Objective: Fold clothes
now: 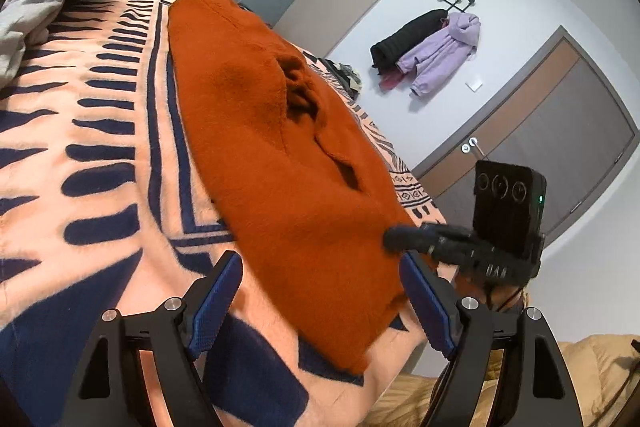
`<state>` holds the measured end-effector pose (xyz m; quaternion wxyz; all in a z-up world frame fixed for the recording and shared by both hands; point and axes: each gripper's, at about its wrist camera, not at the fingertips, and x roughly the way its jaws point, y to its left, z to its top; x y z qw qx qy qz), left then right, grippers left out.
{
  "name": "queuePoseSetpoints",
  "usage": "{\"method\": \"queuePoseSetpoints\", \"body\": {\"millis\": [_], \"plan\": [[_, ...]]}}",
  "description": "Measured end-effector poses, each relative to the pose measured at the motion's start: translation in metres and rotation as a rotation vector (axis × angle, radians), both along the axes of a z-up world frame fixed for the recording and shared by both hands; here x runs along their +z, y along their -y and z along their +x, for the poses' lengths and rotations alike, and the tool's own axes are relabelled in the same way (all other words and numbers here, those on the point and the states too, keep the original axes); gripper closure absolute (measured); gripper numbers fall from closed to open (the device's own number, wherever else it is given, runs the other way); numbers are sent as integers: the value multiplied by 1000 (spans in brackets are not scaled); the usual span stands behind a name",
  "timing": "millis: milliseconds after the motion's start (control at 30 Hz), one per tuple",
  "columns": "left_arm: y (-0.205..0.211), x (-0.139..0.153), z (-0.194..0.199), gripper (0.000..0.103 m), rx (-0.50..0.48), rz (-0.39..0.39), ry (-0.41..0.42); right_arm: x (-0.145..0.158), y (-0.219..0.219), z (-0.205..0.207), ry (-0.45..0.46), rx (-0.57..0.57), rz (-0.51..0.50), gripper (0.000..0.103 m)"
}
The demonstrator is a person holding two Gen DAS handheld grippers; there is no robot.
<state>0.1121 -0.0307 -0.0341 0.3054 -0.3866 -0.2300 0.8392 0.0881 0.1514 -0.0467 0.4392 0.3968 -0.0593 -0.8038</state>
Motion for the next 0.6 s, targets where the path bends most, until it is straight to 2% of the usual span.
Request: {"method": "queuePoseSetpoints", "body": {"millis": [100, 167, 267, 433, 500, 600], "plan": [[-4, -3, -2, 19, -23, -15, 14, -10, -6, 0, 10, -37, 67, 96], [-8, -6, -3, 19, -41, -21, 31, -21, -1, 1, 28, -31, 113, 93], [-18, -13, -8, 19, -66, -23, 62, -28, -2, 4, 35, -46, 98, 88], [-25, -14, -9, 19, -100, -25, 62, -13, -16, 5, 4, -71, 24, 82], [-28, -15, -8, 19, -118, -19, 68, -7, -14, -1, -17, -82, 13, 70], [-33, -15, -6, 19, -137, -13, 70, -6, -3, -16, 3, -73, 13, 66]]}}
